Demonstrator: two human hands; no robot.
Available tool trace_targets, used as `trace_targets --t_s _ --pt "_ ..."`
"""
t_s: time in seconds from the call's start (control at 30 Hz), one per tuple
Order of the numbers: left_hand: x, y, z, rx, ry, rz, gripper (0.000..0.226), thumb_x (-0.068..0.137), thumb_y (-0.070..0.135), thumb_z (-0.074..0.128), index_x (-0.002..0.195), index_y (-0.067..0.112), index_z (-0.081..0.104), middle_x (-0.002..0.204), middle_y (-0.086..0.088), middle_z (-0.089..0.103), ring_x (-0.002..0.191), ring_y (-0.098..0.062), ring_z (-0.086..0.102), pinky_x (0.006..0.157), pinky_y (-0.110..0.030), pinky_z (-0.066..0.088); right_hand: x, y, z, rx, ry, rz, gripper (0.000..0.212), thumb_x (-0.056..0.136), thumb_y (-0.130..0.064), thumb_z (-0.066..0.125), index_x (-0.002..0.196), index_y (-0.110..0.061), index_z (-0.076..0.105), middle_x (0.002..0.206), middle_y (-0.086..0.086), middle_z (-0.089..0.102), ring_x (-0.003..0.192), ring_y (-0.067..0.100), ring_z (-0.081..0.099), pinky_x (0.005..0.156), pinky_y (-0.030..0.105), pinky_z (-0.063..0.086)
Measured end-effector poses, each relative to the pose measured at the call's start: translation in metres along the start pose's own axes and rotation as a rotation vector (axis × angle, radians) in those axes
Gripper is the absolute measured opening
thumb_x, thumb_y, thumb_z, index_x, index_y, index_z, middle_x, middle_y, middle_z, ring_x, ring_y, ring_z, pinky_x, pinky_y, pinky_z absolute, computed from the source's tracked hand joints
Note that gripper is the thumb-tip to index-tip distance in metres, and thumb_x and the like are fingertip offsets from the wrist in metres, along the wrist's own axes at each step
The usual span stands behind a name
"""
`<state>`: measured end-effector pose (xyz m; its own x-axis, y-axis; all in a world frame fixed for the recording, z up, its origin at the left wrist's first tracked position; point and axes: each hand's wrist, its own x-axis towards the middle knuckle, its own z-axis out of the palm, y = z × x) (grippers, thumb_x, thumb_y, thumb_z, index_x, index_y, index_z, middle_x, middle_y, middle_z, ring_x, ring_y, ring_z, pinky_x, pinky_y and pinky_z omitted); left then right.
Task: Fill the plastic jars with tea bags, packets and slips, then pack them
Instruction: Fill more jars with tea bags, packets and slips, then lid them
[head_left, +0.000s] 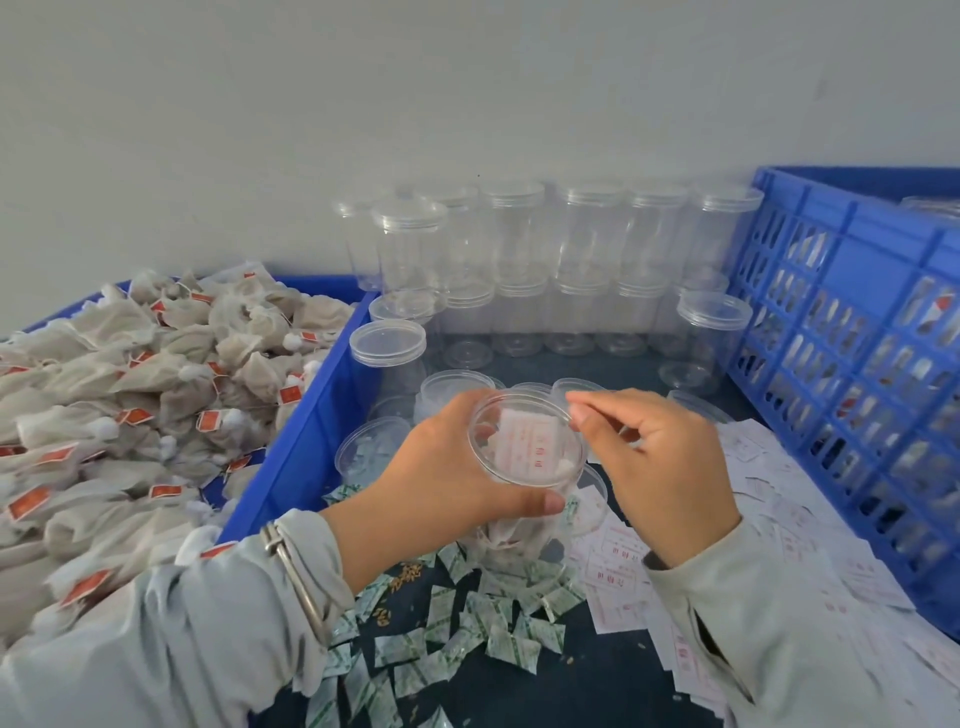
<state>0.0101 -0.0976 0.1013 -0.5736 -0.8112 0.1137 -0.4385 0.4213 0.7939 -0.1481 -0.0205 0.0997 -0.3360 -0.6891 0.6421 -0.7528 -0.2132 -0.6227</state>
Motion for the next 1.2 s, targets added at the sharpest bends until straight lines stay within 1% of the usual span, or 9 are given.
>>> trace_targets --t_s 0.17,0.3,0.5,0.57,0.67,0.83,1.03,1.13,1.2 --pt "-0.001 0.0 -0.001 -0.026 -0.018 -0.007 0.094 0.045 0.051 0.086 0.127 0.037 0.044 0.119 0.022 0.055 0.111 0.005 0.05 0.079 -0.006 0.034 -0.007 0.0 -0.006 0.031 0.025 -0.032 0.026 0.087 0.0 0.062 0.1 -0.021 0.071 0.084 -0.021 0.06 0.086 -0.002 0.057 0.072 0.002 0.04" --pt "-0.001 0.003 -0.002 -0.055 -0.005 0.001 0.089 0.042 0.056 0.084 0.12 0.041 0.045 0.116 0.024 0.056 0.11 0.006 0.051 0.08 -0.007 0.035 -0.012 0.001 -0.013 -0.04 -0.176 -0.092 0.049 0.072 0.02 0.059 0.097 -0.019 0.074 0.101 -0.007 0.058 0.095 0.004 0.053 0.083 0.004 0.037" --pt "-0.004 0.012 -0.005 -0.154 0.004 0.047 0.104 0.034 0.064 0.085 0.125 0.043 0.04 0.115 0.025 0.058 0.109 0.009 0.053 0.089 -0.015 0.042 -0.015 -0.006 -0.027 -0.072 -0.317 -0.183 0.037 0.07 -0.009 0.082 0.103 -0.019 0.071 0.124 -0.003 0.051 0.101 0.009 0.053 0.091 0.004 0.034" --pt "-0.006 0.019 -0.006 -0.224 0.007 0.077 0.099 0.035 0.06 0.08 0.125 0.044 0.041 0.114 0.026 0.06 0.108 0.01 0.054 0.084 -0.012 0.043 -0.012 -0.013 -0.035 -0.091 -0.285 -0.231 0.03 0.072 -0.019 0.08 0.1 -0.016 0.071 0.122 -0.001 0.055 0.102 0.016 0.058 0.091 0.014 0.041" --pt "-0.009 0.036 -0.005 -0.309 0.021 0.138 0.09 0.037 0.056 0.079 0.12 0.044 0.045 0.116 0.023 0.062 0.109 0.007 0.056 0.089 -0.021 0.047 -0.003 -0.025 -0.054 -0.114 -0.233 -0.315 0.025 0.072 -0.025 0.075 0.093 -0.011 0.071 0.106 0.002 0.062 0.095 0.017 0.06 0.085 0.028 0.047" --pt "-0.005 0.084 0.0 -0.377 0.013 0.261 0.079 0.041 0.054 0.076 0.115 0.036 0.055 0.113 0.023 0.064 0.104 0.008 0.059 0.078 -0.008 0.049 0.012 -0.036 -0.103 -0.175 -0.168 -0.399 0.025 0.074 -0.024 0.073 0.091 -0.006 0.07 0.091 0.001 0.059 0.079 0.003 0.05 0.073 0.02 0.045" --pt "0.023 0.158 0.019 -0.413 -0.022 0.432 0.076 0.044 0.052 0.073 0.115 0.033 0.053 0.116 0.015 0.063 0.108 0.007 0.058 0.09 -0.018 0.049 0.032 -0.036 -0.169 -0.33 0.035 -0.43 0.025 0.074 -0.02 0.075 0.091 -0.003 0.07 0.09 0.004 0.059 0.076 0.001 0.044 0.075 0.012 0.041" --pt "0.041 0.2 0.038 -0.439 0.023 0.506 0.061 0.045 0.056 0.07 0.1 0.034 0.054 0.096 0.025 0.067 0.099 0.008 0.061 0.086 -0.019 0.05 0.046 -0.035 -0.208 -0.423 0.135 -0.417 0.025 0.073 -0.022 0.077 0.091 -0.005 0.07 0.089 0.0 0.056 0.074 0.0 0.044 0.075 0.007 0.038" --pt "0.054 0.228 0.051 -0.427 0.081 0.559 0.057 0.049 0.062 0.068 0.096 0.031 0.057 0.092 0.017 0.068 0.095 0.002 0.063 0.086 -0.021 0.049 0.059 -0.035 -0.235 -0.474 0.195 -0.418 0.026 0.073 -0.023 0.077 0.091 -0.006 0.071 0.089 -0.004 0.053 0.072 0.002 0.045 0.073 0.006 0.037"
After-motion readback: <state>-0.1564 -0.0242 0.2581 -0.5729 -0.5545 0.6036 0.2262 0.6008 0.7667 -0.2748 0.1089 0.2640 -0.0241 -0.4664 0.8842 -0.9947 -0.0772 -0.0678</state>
